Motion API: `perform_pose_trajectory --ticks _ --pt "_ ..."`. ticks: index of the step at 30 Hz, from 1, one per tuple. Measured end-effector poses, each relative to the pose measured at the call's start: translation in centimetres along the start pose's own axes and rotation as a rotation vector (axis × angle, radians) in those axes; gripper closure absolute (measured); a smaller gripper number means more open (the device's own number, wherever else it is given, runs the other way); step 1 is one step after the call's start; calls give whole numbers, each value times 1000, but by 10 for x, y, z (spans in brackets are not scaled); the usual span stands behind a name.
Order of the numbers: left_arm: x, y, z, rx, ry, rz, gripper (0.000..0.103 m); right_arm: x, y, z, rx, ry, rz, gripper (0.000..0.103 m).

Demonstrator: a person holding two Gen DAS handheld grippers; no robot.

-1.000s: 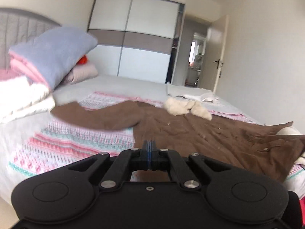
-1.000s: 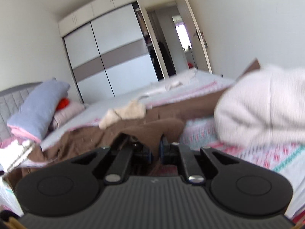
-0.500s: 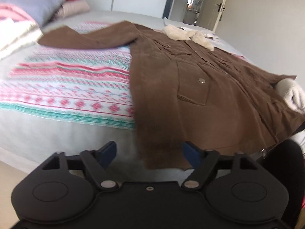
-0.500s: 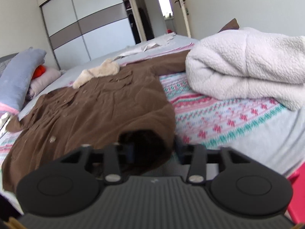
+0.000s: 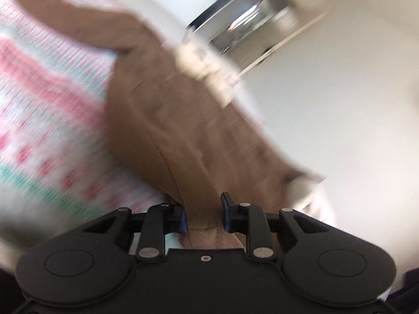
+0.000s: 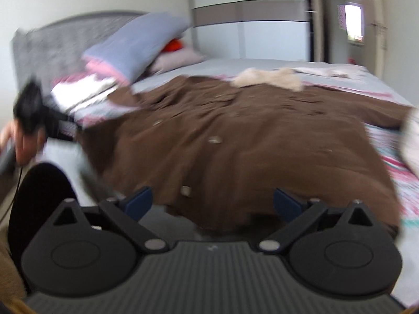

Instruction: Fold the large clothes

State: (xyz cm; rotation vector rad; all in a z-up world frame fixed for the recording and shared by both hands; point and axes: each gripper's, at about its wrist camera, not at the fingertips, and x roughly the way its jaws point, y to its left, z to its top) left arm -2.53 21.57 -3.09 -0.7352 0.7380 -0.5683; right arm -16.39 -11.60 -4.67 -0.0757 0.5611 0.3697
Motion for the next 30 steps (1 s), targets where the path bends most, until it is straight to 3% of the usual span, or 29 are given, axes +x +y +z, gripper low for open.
perform_pose_trajectory --ticks 4,8,13,16,17,19,20,22,25,28,30 --pt "3 -37 29 -27 -88 -77 78 35 27 14 -72 1 58 3" --pt "10 -59 44 -61 -125 -108 78 58 54 20 -149 -10 93 3" --pt "9 -67 49 -69 -144 -112 78 83 82 17 -282 -50 -62 5" --pt "3 -65 52 -86 -164 -114 78 102 89 17 -332 -56 -126 16" --pt "2 -64 54 -90 -173 -112 78 107 89 18 -351 -57 -136 25" --pt "-3 -59 55 -98 -195 -103 79 108 88 22 -386 -51 -128 65" --pt "-9 -56 55 -101 -205 -95 79 105 81 29 -346 -31 -81 91" --pt "-23 -49 54 -109 -226 -74 79 94 45 50 -151 -25 106 94" --pt "-27 -31 56 -155 -225 -44 79 77 4 74 -1 -91 174 95" --pt "-11 -23 65 -180 -207 -13 79 85 -21 94 52 -118 138 89" --pt "6 -24 75 -184 -203 20 79 102 -28 105 30 -94 76 71"
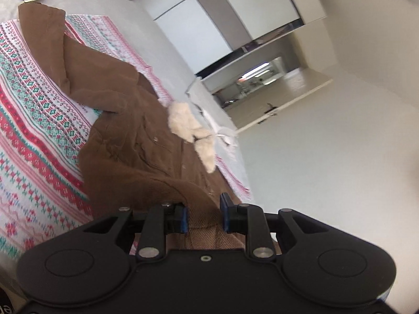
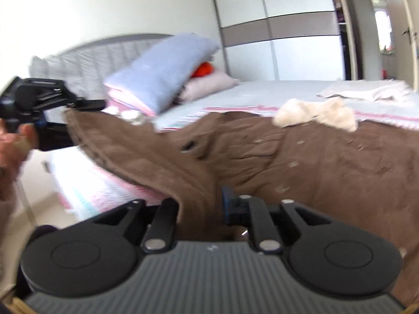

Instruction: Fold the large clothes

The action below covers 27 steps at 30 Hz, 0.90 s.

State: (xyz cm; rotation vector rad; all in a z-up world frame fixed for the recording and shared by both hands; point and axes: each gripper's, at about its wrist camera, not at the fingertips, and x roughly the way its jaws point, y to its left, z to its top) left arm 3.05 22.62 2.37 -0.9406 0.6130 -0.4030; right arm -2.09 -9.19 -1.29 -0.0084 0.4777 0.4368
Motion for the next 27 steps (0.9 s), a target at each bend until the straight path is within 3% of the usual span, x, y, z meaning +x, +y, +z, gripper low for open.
perform_pose_trajectory --ticks 1,3,5,8,14,19,24,27 --pt "7 -1 4 -4 -2 9 79 8 -7 3 17 14 -1 68" --pt "19 -4 13 15 -5 28 79 19 -25 8 54 26 6 53" --pt "39 -7 19 28 9 47 79 28 -38 9 81 41 -28 47" --pt "70 -10 23 46 26 100 79 33 -43 8 61 102 -76 47" --pt "101 -13 32 53 41 121 79 -17 -25 2 2 18 -52 46" --pt "120 -11 33 45 62 144 79 -50 12 0 -66 -32 70 46" --pt "122 -15 30 57 64 151 79 -28 53 -5 -146 30 212 47" --pt "109 -19 30 75 64 139 79 7 65 -15 -206 88 87 48"
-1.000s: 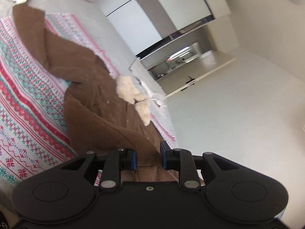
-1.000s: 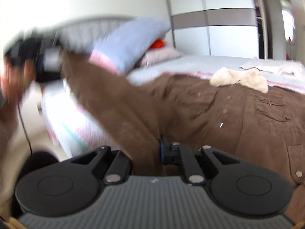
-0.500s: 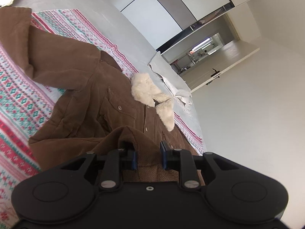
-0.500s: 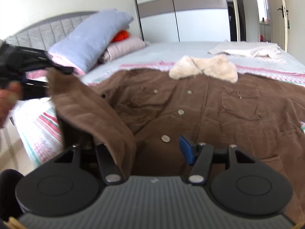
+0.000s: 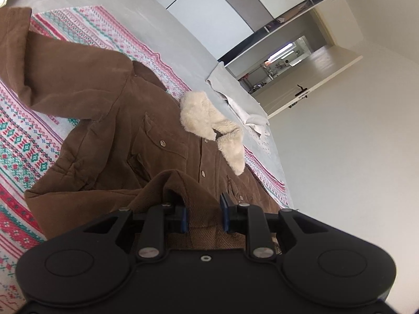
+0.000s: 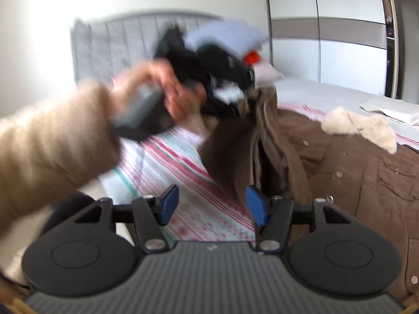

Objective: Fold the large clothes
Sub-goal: 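Fold the held hem over the coat body and open the left tool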

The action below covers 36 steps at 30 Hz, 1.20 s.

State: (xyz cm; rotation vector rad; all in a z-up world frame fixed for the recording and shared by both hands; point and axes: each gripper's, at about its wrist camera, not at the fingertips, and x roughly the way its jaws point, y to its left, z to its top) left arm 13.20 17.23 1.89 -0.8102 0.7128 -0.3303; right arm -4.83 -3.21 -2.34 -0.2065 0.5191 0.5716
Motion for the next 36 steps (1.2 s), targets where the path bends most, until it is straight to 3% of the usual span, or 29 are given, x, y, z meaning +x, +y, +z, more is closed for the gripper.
perform_pose_trajectory --ticks 2,4,5,7,9,12,14,16,19,20,23,26,28,29,30,34,36 --pt "-11 0 0 1 4 -13 79 23 3 -5 -57 41 -115 49" --pt "-23 1 -2 -5 17 -31 78 42 6 -11 -115 89 -154 74" --pt "-31 3 -4 -1 23 -40 78 45 5 -13 -115 117 -103 101" --pt "-48 5 -8 20 41 -67 75 32 8 -14 -113 126 32 101" --pt "-69 13 -13 43 60 -89 74 12 13 -12 -142 129 90 101" --pt "-99 28 -26 96 79 -86 65 -19 12 -7 -119 138 202 101" --pt "-118 41 -39 113 88 -75 39 -31 18 -10 -138 177 256 101" --pt "-135 57 -54 128 80 -64 29 -31 28 -19 -160 238 301 101" --pt "-156 77 -79 170 51 51 24 -23 53 -43 -151 354 481 103" --pt "-162 80 -85 199 32 110 21 -21 64 -51 -193 381 475 103" --pt "-171 88 -99 283 4 239 21 -24 66 -59 -189 391 442 101" --pt "-161 96 -103 311 48 268 21 -44 41 -53 -101 307 358 98" --pt "-147 103 -107 339 84 284 21 -64 17 -48 -40 237 273 75" --pt "-137 106 -109 357 111 296 21 -76 4 -46 -11 197 216 55" --pt "-128 110 -111 370 138 312 21 -88 -8 -45 18 155 153 42" --pt "-100 128 -120 374 251 335 23 -139 -69 -54 188 54 -101 34" --pt "-91 134 -124 357 309 304 23 -160 -100 -69 286 22 -240 22"
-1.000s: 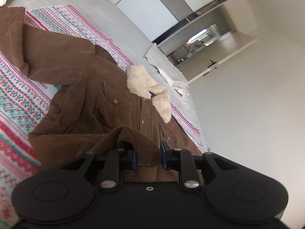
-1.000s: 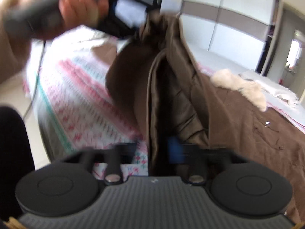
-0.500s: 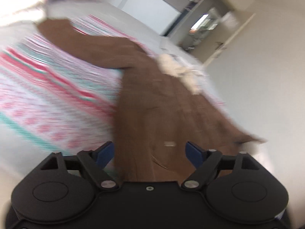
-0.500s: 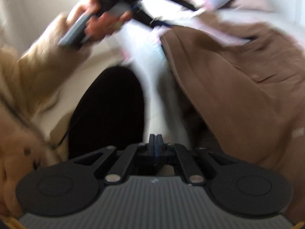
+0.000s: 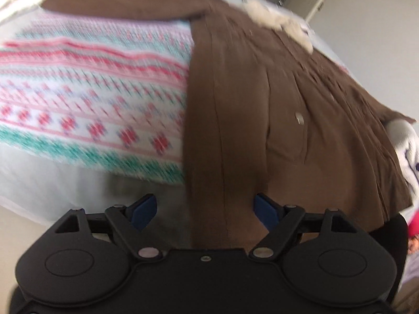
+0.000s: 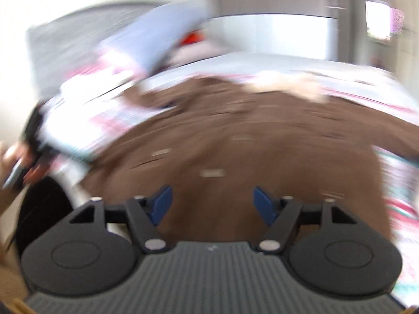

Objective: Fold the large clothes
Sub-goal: 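Fold the held hem over the coat body and open the left tool, then grasp the coat hem corner with the left tool and lift it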

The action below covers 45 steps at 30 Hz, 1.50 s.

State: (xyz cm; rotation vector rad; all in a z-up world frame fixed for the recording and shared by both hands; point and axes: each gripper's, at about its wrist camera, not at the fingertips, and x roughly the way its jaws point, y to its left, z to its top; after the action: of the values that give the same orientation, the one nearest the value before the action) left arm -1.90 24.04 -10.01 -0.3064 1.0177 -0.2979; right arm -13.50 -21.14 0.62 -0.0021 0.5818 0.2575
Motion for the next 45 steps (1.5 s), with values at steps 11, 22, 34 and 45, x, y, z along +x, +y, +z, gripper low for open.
perform_pose_trajectory --ticks 11,22,34,45 --pt "-35 -7 -16 -23 -127 -137 91 3 -126 -55 508 92 -108 86" --pt "-20 -30 -11 186 -34 176 46 -5 -105 -43 251 181 -450 82" --pt "-66 41 104 -105 -446 306 4 88 -16 70 3 27 -204 16" --pt "16 98 260 -316 -585 572 4 233 29 118 16 32 29 7"
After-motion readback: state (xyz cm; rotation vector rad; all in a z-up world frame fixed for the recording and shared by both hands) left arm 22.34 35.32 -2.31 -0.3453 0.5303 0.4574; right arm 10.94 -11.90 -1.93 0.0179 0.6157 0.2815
